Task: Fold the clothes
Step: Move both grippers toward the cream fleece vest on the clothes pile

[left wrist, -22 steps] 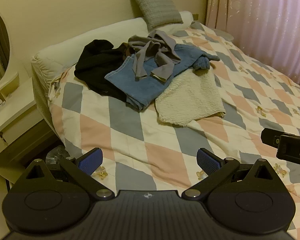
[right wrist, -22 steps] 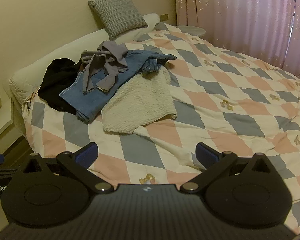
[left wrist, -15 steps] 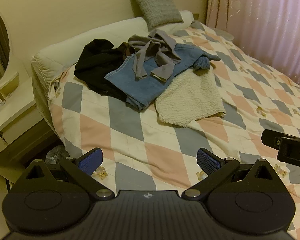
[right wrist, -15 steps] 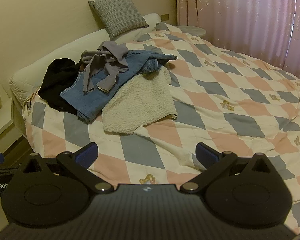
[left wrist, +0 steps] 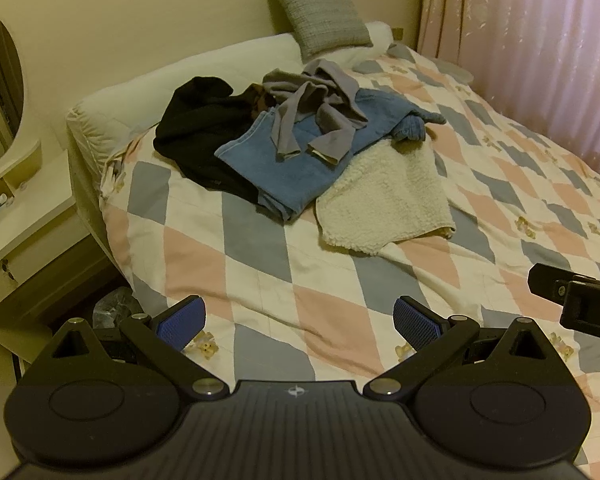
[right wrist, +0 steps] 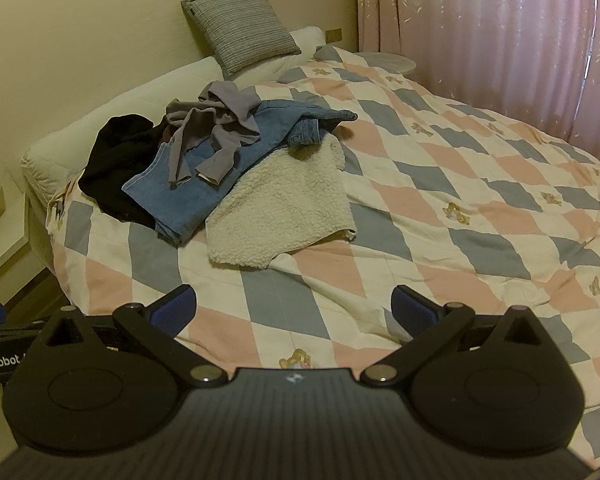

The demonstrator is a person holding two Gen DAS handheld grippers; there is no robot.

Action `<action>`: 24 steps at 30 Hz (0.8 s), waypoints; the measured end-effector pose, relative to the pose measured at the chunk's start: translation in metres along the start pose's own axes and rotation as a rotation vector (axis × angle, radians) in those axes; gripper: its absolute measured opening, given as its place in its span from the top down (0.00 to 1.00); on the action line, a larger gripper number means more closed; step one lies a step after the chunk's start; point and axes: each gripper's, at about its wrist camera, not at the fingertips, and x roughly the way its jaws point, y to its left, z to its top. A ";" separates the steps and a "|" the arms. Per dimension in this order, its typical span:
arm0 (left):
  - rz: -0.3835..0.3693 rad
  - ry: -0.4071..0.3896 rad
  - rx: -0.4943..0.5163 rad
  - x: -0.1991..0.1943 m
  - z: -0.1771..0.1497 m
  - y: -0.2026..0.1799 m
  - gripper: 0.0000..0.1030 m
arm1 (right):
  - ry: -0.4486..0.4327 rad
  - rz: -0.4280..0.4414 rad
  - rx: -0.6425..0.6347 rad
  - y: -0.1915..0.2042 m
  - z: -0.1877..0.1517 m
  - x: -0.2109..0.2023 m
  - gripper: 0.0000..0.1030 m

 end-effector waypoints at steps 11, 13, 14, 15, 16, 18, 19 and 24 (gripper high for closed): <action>0.001 -0.008 0.000 0.004 -0.011 0.002 0.00 | -0.005 0.010 -0.007 0.003 0.003 0.001 0.00; 0.002 -0.001 -0.001 0.007 -0.011 0.001 0.00 | 0.000 0.009 -0.010 0.003 0.004 0.004 0.00; 0.002 0.002 -0.001 0.009 -0.011 0.001 0.00 | 0.003 0.009 -0.011 0.003 0.004 0.006 0.00; 0.002 0.008 -0.002 0.012 -0.008 0.001 0.00 | 0.006 0.008 -0.010 0.003 0.005 0.008 0.00; 0.003 0.015 -0.002 0.015 -0.007 0.001 0.00 | 0.011 0.008 -0.006 0.004 0.006 0.011 0.00; 0.005 0.028 0.001 0.021 -0.004 0.001 0.00 | 0.023 0.009 0.002 0.004 0.007 0.017 0.00; 0.006 0.032 0.003 0.024 -0.003 0.001 0.00 | 0.030 0.009 0.007 0.004 0.008 0.020 0.00; 0.011 0.059 0.023 0.045 0.011 0.001 0.00 | 0.046 0.005 0.015 0.006 0.015 0.043 0.00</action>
